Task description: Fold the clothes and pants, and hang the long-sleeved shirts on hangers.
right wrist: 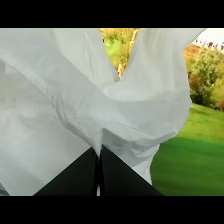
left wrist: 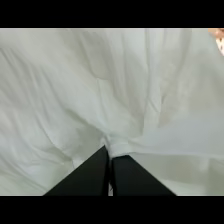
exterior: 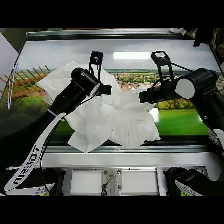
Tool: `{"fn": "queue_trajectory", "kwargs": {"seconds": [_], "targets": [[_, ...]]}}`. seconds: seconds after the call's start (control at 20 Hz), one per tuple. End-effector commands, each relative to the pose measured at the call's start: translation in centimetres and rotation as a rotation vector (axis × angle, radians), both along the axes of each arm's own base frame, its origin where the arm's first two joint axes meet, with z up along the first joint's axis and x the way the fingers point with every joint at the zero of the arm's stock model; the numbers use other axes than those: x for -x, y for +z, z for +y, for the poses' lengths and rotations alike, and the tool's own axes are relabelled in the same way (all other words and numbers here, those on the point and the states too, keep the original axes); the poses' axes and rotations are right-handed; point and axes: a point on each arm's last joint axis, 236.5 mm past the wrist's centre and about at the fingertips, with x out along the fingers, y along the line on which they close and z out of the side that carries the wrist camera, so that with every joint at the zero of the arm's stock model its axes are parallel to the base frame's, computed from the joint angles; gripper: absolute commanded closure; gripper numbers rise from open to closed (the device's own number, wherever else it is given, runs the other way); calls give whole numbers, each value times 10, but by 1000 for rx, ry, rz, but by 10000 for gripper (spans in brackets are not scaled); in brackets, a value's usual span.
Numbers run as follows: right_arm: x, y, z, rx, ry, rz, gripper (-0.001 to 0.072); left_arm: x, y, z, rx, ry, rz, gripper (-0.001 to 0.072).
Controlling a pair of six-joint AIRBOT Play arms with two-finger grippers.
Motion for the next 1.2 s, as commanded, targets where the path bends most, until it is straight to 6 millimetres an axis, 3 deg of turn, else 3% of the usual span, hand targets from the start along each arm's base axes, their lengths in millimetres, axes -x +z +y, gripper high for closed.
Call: {"fn": "queue_trajectory", "kwargs": {"seconds": [0.0,0.15,0.3,0.4,0.5,0.55,0.65,0.8,0.9,1.0,1.05,1.15], "targets": [[-4,39,-29,39,7,-39,699,-5,76,3,36,-71,-145,692],[-5,128,-56,15,-48,-199,699,18,213,-15,277,-157,-390,692],[12,221,-61,-51,-59,-412,699,81,330,-47,550,-378,-578,693],[27,258,-66,-99,-82,-503,700,111,376,-47,606,-445,-669,693],[40,259,-70,-121,-109,-489,699,123,392,-42,622,-460,-700,693],[44,247,-71,-117,-121,-439,699,122,384,-41,608,-456,-681,693],[46,208,-71,-77,-129,-305,699,105,332,-35,532,-401,-542,693],[48,120,-70,12,-126,-36,699,81,197,-19,370,-276,-194,693],[47,64,-65,38,-126,95,699,82,111,-22,324,-246,13,693],[39,23,-60,39,-132,141,699,87,43,-22,297,-221,157,693],[36,7,-58,35,-142,153,699,85,21,-21,293,-203,196,693],[36,-13,-55,24,-160,181,699,81,-4,-25,335,-168,255,693]]}}
